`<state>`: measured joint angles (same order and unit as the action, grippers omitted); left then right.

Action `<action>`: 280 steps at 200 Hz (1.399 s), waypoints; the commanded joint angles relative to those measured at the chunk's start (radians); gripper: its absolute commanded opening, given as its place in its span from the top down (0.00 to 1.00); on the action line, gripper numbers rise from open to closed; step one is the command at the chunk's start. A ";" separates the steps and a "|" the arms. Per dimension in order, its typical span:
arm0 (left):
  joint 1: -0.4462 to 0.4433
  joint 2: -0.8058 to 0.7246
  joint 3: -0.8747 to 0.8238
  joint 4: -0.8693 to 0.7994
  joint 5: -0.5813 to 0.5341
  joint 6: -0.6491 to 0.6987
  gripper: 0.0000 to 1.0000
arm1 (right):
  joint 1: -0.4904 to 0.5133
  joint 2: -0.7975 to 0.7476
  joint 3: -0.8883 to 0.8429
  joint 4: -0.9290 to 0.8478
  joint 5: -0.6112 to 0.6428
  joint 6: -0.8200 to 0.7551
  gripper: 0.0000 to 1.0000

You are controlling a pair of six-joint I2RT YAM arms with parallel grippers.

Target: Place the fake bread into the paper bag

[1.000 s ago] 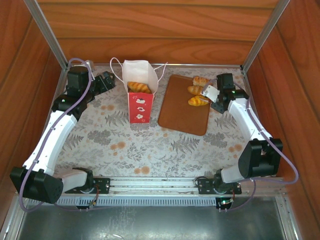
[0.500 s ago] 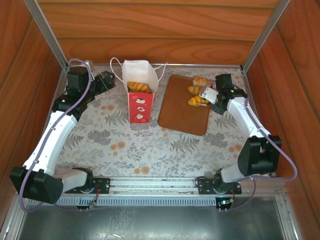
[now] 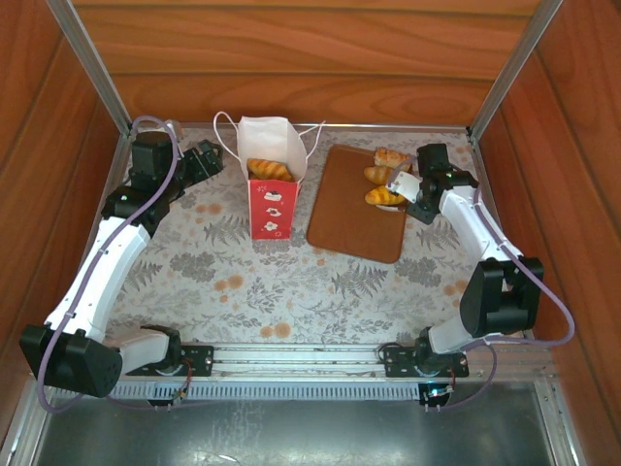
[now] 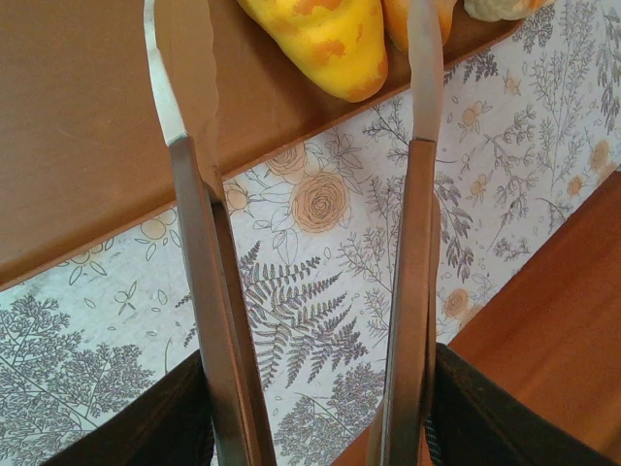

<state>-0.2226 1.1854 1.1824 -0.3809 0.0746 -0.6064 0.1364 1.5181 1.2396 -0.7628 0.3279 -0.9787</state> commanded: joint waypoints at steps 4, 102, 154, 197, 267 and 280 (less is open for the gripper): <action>0.005 -0.010 -0.002 0.016 -0.013 -0.009 0.06 | -0.004 0.022 0.026 0.008 -0.003 -0.018 0.44; 0.005 0.014 0.000 0.028 -0.027 -0.013 0.06 | -0.002 0.078 0.032 0.047 -0.009 -0.028 0.44; 0.005 0.026 0.002 0.036 -0.034 -0.013 0.06 | -0.001 0.114 0.063 0.056 -0.004 -0.030 0.44; 0.005 0.034 0.003 0.044 -0.039 -0.015 0.06 | -0.002 0.130 0.088 0.062 0.002 -0.037 0.44; 0.005 0.034 0.002 0.047 -0.041 -0.015 0.06 | -0.002 0.136 0.080 0.049 -0.028 -0.037 0.44; 0.005 0.029 -0.001 0.047 -0.041 -0.016 0.06 | -0.002 0.173 0.082 0.044 -0.040 -0.034 0.44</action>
<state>-0.2226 1.2163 1.1824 -0.3569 0.0460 -0.6109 0.1368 1.6527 1.2961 -0.7136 0.3244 -0.9974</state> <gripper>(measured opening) 0.938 0.563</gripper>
